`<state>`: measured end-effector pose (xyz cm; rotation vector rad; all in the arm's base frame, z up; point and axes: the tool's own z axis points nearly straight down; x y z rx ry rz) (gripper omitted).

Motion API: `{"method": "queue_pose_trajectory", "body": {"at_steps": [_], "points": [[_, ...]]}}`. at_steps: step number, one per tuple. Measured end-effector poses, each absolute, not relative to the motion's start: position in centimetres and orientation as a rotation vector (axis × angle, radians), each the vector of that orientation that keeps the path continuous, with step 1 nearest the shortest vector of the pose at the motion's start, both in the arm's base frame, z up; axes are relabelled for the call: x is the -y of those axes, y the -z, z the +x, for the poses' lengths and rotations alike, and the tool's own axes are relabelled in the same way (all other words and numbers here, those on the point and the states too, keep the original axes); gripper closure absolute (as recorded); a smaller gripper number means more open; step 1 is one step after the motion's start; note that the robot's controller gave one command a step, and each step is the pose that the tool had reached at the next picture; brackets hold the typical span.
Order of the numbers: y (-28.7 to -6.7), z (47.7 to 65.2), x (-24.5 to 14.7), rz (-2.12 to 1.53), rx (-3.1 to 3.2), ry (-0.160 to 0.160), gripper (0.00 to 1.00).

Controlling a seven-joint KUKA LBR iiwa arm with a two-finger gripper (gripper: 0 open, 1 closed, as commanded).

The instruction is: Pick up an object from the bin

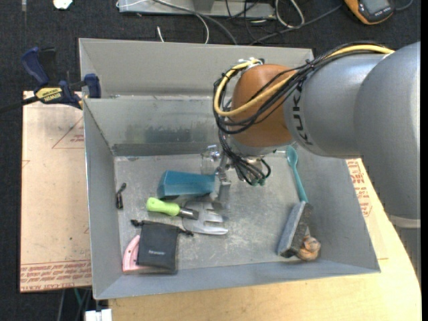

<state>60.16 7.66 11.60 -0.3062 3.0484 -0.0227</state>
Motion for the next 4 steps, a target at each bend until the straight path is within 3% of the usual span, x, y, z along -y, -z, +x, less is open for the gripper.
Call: {"method": "queue_pose_trajectory", "body": {"at_steps": [1,2,3,4], "points": [[-11.6,60.2,-7.7,-0.306,-3.048,0.023,1.0],[-13.4,60.5,-7.8,-0.293,-3.055,0.021,1.0],[-13.1,60.6,-7.9,-0.342,-3.049,0.025,1.0],[-11.2,61.4,-8.5,-0.374,-3.048,0.027,1.0]]}}
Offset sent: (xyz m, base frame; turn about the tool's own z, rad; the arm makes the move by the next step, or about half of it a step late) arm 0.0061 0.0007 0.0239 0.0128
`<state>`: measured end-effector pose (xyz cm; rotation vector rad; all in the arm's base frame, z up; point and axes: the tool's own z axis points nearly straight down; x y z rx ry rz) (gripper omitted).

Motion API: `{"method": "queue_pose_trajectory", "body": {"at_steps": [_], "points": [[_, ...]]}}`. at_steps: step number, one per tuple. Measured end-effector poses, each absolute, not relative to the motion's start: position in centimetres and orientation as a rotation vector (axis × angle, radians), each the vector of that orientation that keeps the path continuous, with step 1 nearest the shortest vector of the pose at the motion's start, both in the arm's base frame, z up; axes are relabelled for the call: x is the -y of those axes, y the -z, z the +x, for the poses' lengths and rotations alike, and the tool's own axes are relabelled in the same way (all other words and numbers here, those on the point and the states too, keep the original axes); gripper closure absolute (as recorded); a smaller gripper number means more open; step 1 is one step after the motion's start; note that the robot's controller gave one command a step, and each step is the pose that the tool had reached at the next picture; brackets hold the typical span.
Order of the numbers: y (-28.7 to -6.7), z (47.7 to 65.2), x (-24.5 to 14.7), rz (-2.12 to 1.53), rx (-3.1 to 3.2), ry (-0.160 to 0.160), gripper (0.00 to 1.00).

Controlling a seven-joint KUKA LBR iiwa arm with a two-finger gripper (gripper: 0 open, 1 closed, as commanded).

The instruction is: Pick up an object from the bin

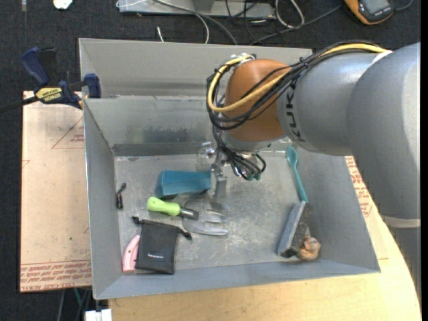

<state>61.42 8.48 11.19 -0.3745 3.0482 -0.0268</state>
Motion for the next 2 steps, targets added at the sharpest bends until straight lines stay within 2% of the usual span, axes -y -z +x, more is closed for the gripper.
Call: {"method": "queue_pose_trajectory", "body": {"at_steps": [1,2], "points": [[-8.0,62.0,-10.3,-0.659,-2.986,0.037,1.0],[-14.1,61.5,-9.1,-0.576,-3.022,0.034,1.0]]}}
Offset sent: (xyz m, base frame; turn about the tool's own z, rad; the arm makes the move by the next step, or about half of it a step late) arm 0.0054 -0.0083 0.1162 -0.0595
